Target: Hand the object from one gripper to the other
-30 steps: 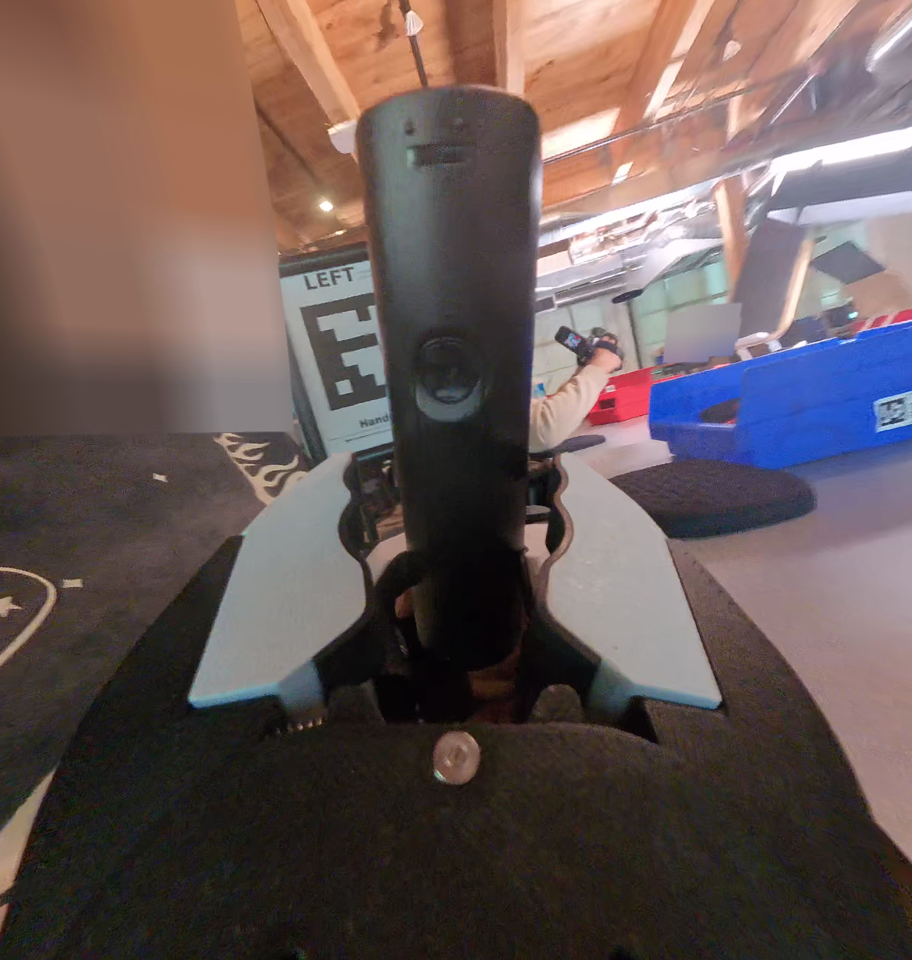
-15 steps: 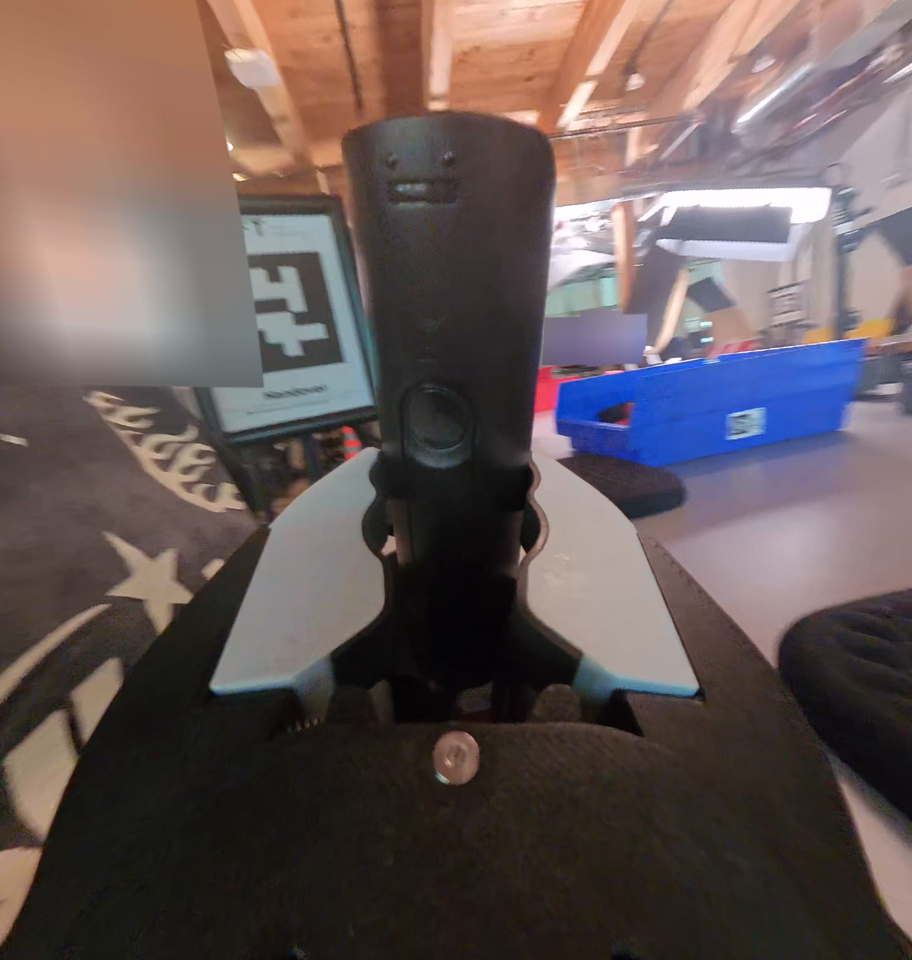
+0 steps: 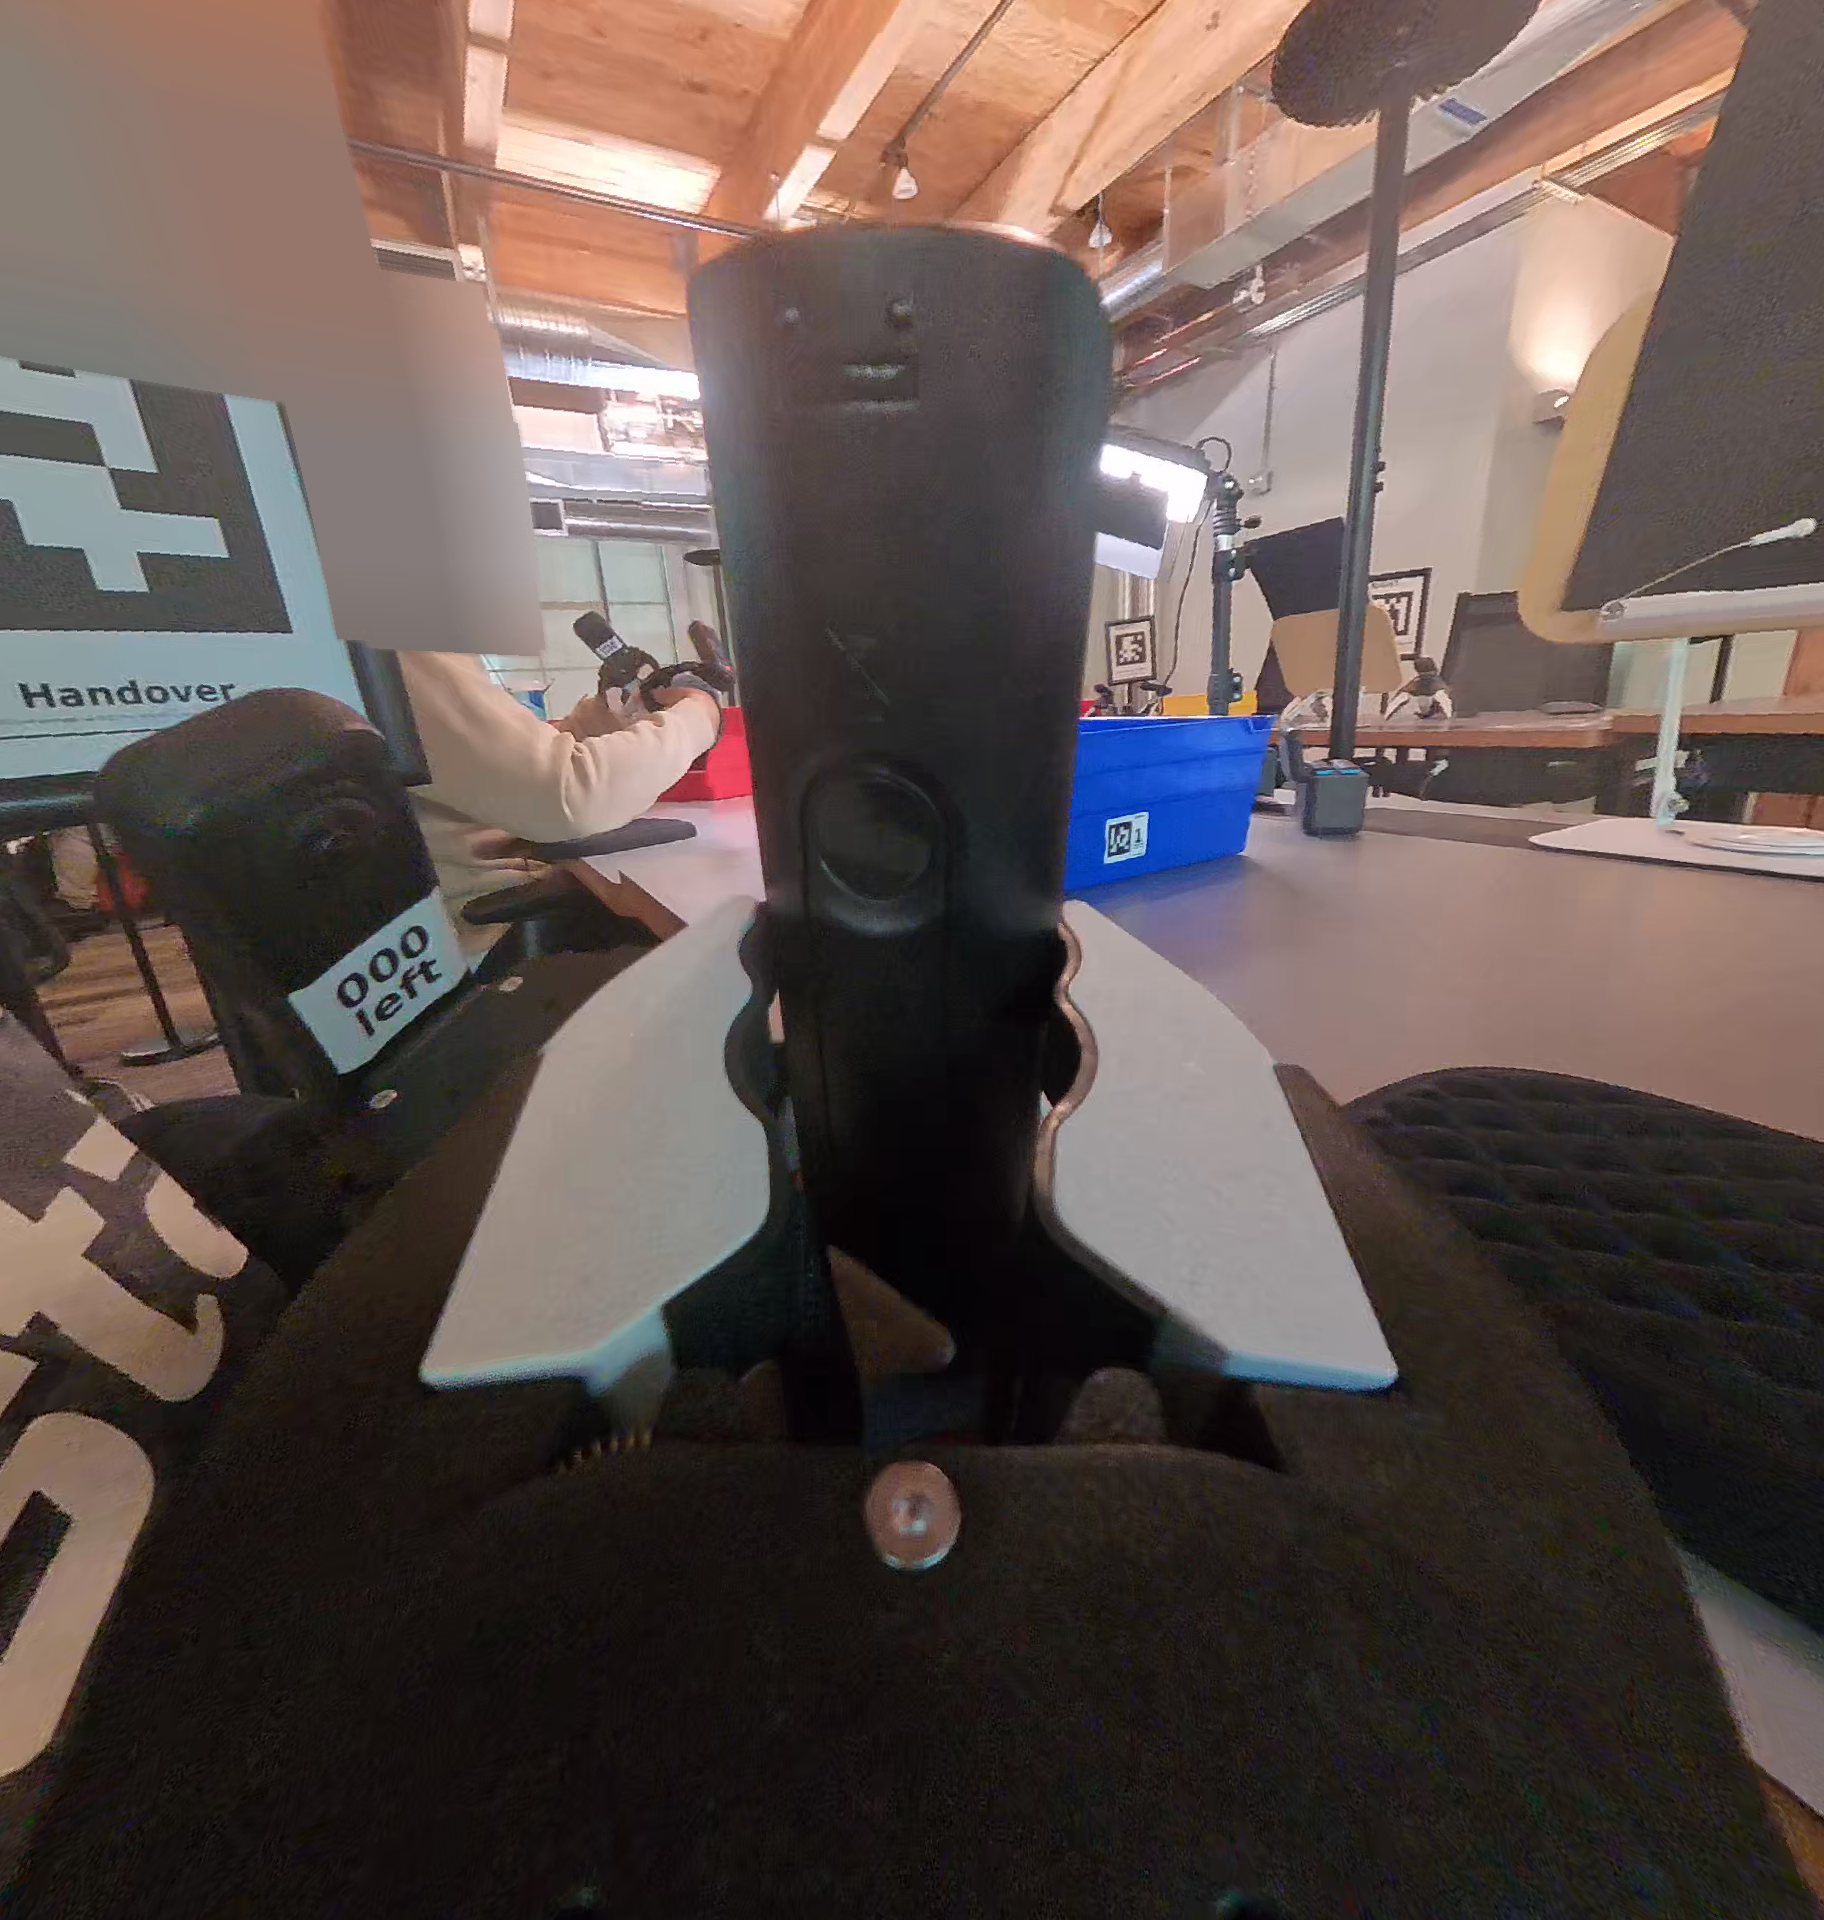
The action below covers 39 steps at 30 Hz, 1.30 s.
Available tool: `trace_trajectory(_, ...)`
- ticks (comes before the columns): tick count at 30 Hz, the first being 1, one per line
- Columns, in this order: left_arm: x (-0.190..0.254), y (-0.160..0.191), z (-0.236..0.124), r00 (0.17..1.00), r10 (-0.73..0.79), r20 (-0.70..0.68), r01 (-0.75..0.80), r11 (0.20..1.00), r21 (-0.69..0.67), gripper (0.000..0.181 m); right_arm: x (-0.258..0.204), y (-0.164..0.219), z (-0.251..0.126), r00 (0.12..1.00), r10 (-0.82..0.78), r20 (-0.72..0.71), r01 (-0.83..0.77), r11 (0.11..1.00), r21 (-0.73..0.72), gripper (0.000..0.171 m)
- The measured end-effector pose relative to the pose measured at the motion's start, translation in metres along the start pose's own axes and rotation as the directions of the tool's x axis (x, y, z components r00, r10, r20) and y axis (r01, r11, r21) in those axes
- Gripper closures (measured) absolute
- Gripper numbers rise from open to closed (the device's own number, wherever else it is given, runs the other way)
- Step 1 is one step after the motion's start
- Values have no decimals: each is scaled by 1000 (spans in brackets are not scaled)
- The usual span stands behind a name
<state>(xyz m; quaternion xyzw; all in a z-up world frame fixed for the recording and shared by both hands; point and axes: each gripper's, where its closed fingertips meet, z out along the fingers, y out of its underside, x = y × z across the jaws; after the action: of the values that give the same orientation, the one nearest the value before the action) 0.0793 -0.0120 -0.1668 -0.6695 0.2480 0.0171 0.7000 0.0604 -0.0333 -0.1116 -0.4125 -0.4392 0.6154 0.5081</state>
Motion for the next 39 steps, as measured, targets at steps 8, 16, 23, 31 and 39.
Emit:
trace_trajectory(8,15,-15,-7,889,-358,-285,387,921,49,155,-6,-6,-2,987,86,137,-92,995,37,126)
trace_trajectory(16,37,-40,-23,618,-514,-595,640,769,0,156,-31,-10,-12,810,369,455,-378,923,-76,130)
trace_trajectory(23,32,-33,-20,636,-537,-554,629,777,-29,155,-27,-5,-11,865,291,409,-293,954,-59,146)
trace_trajectory(31,1,-9,-6,892,-391,-226,407,913,28,124,3,1,-6,990,103,98,-104,995,7,146)
trace_trajectory(39,-8,8,1,998,-27,55,30,998,-49,112,2,-12,-8,996,-74,-53,83,979,187,146)
